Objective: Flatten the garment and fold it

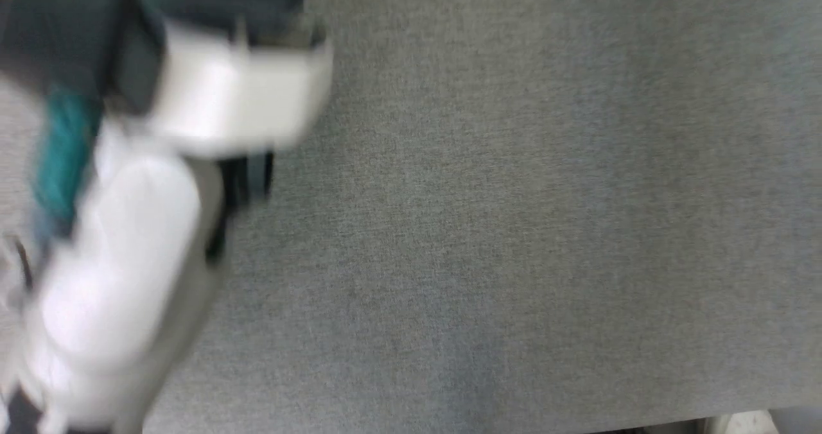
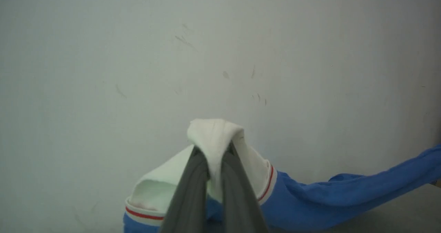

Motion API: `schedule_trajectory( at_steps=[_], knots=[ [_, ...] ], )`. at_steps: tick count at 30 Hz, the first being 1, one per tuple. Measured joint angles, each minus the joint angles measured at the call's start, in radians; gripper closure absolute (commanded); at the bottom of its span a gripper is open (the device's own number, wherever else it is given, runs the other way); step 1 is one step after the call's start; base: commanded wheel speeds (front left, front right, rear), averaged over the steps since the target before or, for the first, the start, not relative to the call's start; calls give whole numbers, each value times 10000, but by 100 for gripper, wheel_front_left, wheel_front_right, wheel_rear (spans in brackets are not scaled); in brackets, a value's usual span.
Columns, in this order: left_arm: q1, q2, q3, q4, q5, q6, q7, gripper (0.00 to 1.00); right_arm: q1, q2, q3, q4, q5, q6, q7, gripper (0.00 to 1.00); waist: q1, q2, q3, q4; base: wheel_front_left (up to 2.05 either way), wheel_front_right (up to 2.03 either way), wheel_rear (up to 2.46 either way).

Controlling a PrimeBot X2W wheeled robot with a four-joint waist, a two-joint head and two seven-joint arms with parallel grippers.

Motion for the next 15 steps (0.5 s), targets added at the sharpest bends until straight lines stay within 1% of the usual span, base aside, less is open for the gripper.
schedule_trajectory(
  at_steps=[4,6,7,10,12,15],
  knots=[
    [2326,514,-290,-1112,163,610,259,100,1871,33,-606,-587,6,0,4,100,-1,0,-597,-1,0,0,0],
    [3406,585,-447,-1475,65,857,318,100,2691,155,-872,-754,-38,0,31,100,-1,0,-880,-6,0,0,0],
    [3886,662,-560,-1555,33,913,343,100,3074,255,-989,-803,-46,0,40,100,-1,0,-1017,-9,0,0,0],
    [5152,830,-809,-1653,-466,915,376,100,4193,523,-1296,-838,-132,0,132,100,0,0,-1416,-8,0,0,0],
    [5833,1177,-1039,-1469,-625,734,529,100,4883,581,-1448,-792,-387,0,134,100,0,0,-1679,8,0,0,0],
    [6774,1538,-1319,-1200,-1131,472,817,100,5841,757,-1636,-677,-562,0,132,100,0,1,-2073,49,0,0,0]
  ],
)
